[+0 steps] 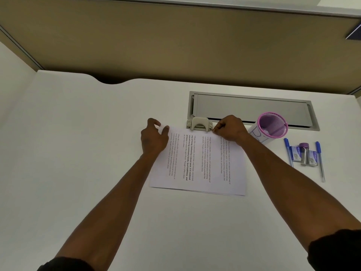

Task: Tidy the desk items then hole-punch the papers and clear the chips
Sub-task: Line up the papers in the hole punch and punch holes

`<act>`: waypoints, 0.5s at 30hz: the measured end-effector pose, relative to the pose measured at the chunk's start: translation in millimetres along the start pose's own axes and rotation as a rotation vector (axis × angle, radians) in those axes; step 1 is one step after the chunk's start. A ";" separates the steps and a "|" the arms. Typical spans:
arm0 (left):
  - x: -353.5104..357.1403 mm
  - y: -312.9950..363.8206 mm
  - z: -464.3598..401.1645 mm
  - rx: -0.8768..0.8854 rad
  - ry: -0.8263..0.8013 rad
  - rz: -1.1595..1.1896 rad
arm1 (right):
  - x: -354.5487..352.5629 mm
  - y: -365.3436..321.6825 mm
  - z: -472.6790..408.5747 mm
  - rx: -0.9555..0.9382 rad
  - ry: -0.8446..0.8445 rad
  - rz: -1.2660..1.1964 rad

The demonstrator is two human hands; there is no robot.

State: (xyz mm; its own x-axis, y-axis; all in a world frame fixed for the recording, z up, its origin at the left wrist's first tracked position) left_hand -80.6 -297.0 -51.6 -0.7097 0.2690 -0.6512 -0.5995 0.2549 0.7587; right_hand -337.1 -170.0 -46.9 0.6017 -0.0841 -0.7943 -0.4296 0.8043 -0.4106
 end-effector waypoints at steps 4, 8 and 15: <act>6.2 -0.5 -13.9 -0.064 -0.048 0.024 | -3.0 0.1 0.9 0.014 -0.026 -0.043; 9.6 2.2 -21.3 -0.087 -0.043 0.089 | -6.1 -0.1 2.5 -0.003 -0.065 -0.050; 11.5 4.7 -21.5 -0.016 -0.033 0.076 | -3.5 -3.8 1.0 -0.045 -0.040 0.072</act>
State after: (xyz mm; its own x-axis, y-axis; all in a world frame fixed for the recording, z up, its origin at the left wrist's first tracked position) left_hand -99.5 -312.7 -55.1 -0.7411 0.3172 -0.5918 -0.5505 0.2177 0.8060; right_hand -336.9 -172.2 -42.1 0.5947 -0.0028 -0.8040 -0.5016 0.7802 -0.3737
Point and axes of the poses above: each hand's wrist, its own z-axis away from the middle knuckle, its own x-axis out of the palm, y = z × x, the point moved 6 cm from there along -z, towards the middle knuckle, and after that the axes turned 13 degrees about x, right-handed, at the moved point
